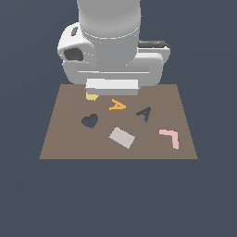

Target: Insert a designated object into the corresponding slot on a board.

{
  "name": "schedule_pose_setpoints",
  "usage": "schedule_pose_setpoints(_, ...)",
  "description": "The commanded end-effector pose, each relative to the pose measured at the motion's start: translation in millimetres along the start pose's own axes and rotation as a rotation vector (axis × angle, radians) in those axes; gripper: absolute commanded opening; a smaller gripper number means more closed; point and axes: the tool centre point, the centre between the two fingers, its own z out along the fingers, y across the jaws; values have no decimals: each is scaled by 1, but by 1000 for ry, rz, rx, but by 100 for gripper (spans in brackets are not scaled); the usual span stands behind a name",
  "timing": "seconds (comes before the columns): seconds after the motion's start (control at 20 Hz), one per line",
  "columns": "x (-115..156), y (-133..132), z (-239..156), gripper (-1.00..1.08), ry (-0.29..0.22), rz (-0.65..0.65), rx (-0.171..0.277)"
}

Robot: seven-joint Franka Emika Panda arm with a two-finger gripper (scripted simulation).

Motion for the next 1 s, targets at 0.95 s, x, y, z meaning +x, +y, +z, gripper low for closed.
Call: schedule_pose_setpoints(0.95, -3, -4, 20, 100, 1, -270, -6)
